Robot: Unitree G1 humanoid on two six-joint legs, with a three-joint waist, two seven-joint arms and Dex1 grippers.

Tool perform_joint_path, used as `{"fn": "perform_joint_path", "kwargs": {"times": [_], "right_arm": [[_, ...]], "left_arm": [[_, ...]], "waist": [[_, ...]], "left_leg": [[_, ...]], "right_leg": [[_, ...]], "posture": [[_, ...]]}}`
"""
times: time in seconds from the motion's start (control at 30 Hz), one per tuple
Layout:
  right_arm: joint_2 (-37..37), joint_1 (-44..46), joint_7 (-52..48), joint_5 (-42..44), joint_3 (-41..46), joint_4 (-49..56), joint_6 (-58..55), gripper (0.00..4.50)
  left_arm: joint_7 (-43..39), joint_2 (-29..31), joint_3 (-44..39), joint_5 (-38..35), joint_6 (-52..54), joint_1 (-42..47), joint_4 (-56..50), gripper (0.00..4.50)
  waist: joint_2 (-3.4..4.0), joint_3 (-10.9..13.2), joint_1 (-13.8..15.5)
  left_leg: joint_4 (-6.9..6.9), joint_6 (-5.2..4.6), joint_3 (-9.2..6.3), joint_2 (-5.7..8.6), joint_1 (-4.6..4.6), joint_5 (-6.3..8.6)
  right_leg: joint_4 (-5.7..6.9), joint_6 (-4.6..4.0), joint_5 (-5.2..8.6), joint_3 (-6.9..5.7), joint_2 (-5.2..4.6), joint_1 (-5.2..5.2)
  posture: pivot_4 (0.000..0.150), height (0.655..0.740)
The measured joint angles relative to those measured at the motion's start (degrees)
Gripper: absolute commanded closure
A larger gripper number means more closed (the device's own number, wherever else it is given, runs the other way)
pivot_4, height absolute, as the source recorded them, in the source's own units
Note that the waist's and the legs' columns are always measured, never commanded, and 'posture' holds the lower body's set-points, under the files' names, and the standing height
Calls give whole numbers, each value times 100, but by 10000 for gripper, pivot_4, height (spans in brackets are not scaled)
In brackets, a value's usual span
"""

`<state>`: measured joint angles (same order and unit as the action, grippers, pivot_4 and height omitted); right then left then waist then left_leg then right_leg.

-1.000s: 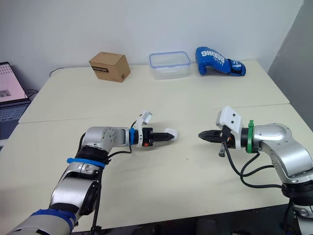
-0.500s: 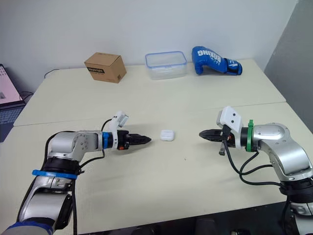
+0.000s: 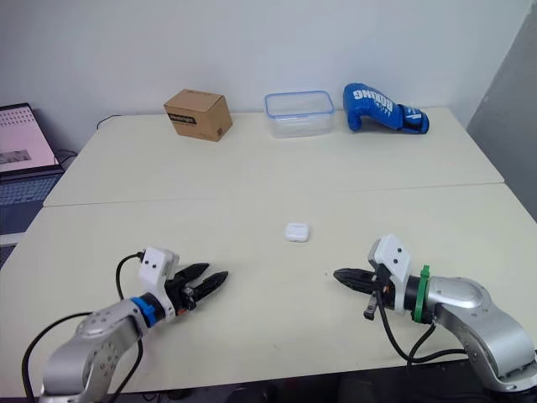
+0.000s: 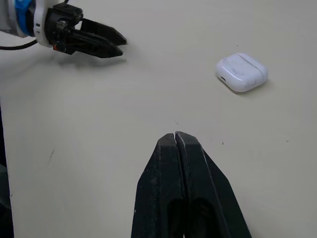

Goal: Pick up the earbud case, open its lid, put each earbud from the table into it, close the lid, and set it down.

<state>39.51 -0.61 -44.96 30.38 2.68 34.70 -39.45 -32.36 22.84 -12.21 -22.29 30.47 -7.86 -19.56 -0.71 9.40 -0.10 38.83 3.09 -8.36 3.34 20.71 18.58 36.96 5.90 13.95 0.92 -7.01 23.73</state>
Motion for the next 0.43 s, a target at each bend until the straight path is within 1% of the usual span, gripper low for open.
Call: {"fn": "perform_joint_path", "kwargs": {"times": [0.1,0.2,0.43], "right_arm": [[32,-271,4,-12,34,-1,53,45000],[135,-340,-49,-43,53,-68,186,45000],[266,-578,-156,-110,60,-201,386,45000]], "left_arm": [[157,-140,-12,118,-494,-402,-88,13743],[207,-204,-19,249,-963,-720,-94,13743],[294,-296,-111,227,-1279,-1003,-93,13743]], "waist": [[0,-1,-1],[0,-1,-2],[-1,-1,1]], "left_leg": [[-1,-1,4,0,-1,0],[-1,-19,2,-1,-5,10],[-1,-22,-6,-1,-11,12]], "right_leg": [[0,0,0,0,0,0],[-1,0,0,-2,2,-6],[-5,1,1,-10,3,-20]], "posture": [[1500,7307],[1500,7307],[1500,7307]]}}
